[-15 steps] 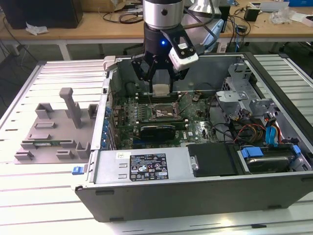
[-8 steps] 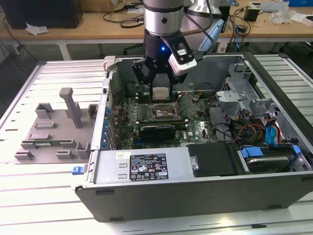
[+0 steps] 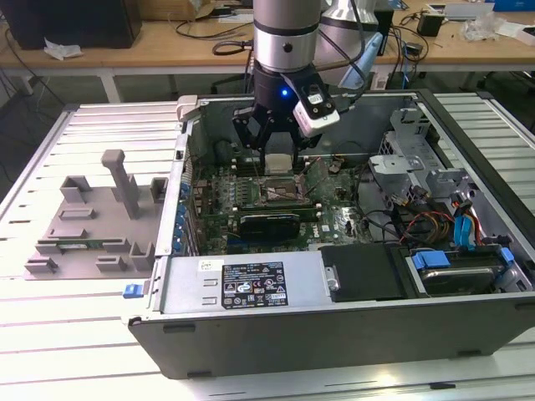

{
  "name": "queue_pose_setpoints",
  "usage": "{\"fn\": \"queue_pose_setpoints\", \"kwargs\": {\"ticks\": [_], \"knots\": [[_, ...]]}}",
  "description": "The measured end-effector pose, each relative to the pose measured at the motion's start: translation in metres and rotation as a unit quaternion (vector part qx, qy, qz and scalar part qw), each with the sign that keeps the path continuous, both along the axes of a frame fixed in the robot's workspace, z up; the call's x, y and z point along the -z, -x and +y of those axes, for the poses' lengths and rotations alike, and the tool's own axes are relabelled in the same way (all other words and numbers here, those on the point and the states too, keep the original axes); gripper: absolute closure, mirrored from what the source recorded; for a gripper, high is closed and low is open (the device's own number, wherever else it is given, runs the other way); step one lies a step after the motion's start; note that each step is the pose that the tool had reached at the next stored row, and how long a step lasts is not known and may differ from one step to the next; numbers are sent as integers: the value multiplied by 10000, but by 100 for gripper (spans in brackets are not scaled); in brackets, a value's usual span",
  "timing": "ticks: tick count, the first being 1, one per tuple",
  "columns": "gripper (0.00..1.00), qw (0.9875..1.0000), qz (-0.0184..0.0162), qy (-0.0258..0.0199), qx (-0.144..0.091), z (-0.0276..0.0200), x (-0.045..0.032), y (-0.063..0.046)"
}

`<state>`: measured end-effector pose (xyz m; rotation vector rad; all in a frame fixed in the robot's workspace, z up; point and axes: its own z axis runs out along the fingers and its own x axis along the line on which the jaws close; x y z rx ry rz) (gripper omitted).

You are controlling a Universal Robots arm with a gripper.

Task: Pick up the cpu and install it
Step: 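Pick up the cpu and move it towards the insertion slot, then place the cpu into insertion slot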

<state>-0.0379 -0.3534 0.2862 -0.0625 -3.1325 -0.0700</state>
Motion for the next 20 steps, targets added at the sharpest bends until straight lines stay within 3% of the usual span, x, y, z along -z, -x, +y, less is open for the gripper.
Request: {"fn": "queue_pose_setpoints", "kwargs": {"ticks": [10, 20], "knots": [[46, 9999, 11, 1, -109, 109, 182, -45], [46, 9999, 11, 0, -114, 109, 190, -44]]}}
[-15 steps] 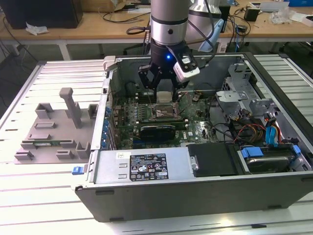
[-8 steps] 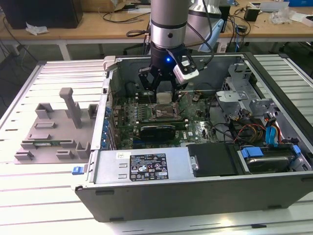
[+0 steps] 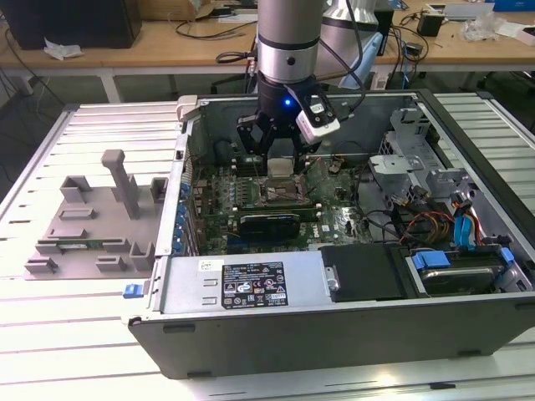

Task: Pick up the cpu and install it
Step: 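Place the cpu into insertion slot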

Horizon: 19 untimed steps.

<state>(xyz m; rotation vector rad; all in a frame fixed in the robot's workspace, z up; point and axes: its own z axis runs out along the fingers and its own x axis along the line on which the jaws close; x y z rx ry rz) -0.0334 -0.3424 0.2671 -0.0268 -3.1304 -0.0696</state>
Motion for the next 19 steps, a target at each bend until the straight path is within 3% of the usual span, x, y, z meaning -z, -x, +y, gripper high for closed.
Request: {"fn": "queue_pose_setpoints", "kwargs": {"ticks": [8, 14, 17, 18, 19], "knots": [[46, 10000, 0, 0, 37, 0, 2, 0], [46, 9986, 0, 0, 529, 0, 4, 0], [46, 9968, 0, 0, 805, 0, 4, 0], [46, 9952, 0, 0, 982, 0, 5, 0], [46, 9923, 0, 0, 1237, 0, 6, 0]]}}
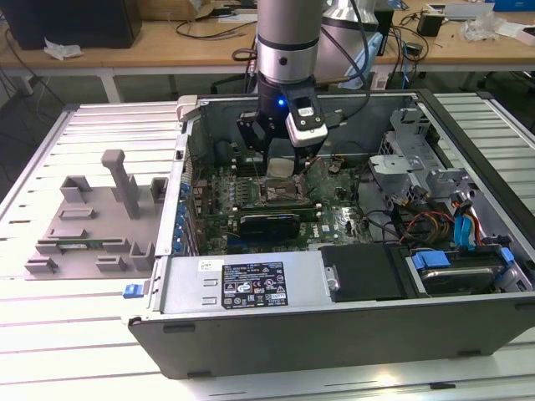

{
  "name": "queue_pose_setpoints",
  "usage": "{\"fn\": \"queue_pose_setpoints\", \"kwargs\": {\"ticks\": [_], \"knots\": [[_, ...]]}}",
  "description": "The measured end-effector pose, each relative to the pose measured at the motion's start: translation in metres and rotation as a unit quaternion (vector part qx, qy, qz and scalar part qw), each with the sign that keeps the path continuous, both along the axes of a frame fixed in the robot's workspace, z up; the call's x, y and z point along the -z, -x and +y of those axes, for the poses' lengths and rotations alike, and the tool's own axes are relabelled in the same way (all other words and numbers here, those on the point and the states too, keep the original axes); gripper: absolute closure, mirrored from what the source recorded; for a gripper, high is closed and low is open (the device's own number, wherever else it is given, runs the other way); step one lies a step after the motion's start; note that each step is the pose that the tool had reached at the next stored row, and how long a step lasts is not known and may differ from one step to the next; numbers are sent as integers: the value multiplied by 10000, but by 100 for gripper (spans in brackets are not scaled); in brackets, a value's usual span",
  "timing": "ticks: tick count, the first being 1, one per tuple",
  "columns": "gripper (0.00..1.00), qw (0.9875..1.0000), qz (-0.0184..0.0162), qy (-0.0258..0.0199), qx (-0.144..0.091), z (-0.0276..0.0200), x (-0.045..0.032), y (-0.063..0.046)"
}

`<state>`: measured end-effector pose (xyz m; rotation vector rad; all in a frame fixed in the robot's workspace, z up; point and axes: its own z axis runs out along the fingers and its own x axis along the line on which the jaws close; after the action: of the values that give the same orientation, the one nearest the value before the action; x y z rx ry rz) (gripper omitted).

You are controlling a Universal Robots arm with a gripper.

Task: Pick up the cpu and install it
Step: 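Place the cpu into insertion slot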

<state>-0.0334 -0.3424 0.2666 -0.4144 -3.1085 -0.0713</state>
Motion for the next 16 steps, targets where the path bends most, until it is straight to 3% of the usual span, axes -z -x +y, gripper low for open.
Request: {"fn": "queue_pose_setpoints", "kwargs": {"ticks": [3, 7, 10, 14, 15, 16], "knots": [[46, 9995, 0, 0, 302, 0, 1, 0], [46, 9980, 0, 0, 634, 0, 2, 0], [46, 9953, 0, 1, 968, 0, 3, 0], [46, 9868, 0, 0, 1617, 0, 9, 0], [46, 9833, 0, 0, 1818, 0, 12, 0], [46, 9814, 0, 0, 1922, 0, 13, 0]]}}
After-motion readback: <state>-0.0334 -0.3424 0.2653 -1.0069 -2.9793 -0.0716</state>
